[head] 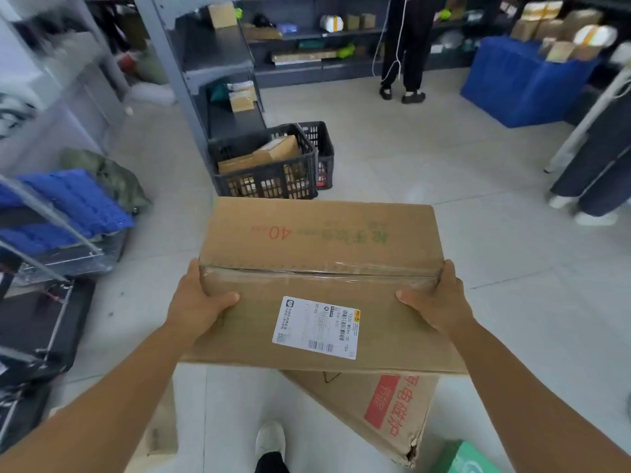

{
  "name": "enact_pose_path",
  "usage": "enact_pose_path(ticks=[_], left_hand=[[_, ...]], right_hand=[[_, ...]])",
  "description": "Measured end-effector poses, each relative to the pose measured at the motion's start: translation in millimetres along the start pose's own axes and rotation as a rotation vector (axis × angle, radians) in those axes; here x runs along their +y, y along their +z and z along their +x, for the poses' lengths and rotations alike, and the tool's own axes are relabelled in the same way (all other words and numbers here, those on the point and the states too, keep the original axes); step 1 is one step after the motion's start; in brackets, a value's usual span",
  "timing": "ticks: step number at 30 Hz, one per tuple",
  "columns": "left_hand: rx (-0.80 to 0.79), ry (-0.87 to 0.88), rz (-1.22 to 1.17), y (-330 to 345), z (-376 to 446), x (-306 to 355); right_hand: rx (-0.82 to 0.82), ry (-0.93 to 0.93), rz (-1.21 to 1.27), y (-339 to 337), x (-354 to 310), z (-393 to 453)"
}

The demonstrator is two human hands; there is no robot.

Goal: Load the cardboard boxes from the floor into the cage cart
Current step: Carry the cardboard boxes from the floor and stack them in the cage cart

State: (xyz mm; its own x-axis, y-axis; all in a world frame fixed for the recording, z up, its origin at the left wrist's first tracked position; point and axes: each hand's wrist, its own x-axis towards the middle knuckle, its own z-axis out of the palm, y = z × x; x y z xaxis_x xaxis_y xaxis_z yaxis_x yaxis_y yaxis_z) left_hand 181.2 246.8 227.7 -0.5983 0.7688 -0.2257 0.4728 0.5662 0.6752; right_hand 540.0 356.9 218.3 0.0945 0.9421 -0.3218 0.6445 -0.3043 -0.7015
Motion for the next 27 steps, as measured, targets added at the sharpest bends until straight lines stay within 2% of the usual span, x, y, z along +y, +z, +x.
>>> enact_pose_path(ticks=[14,21,27], left_hand=[[0.434,-0.224,-0.108,-178,-121,-80],[0.628,-0.32,-0.099,-254,-221,-131],[0.82,-0.359,-0.108,-318,-325,-181]], right_hand=[[-0.319,-0.404,0.016,81,-149,-76],[-0.459,-0.547,-0.04,136,-209,-162],[-0.535,-0.688,-0.023,175,-242,-271]])
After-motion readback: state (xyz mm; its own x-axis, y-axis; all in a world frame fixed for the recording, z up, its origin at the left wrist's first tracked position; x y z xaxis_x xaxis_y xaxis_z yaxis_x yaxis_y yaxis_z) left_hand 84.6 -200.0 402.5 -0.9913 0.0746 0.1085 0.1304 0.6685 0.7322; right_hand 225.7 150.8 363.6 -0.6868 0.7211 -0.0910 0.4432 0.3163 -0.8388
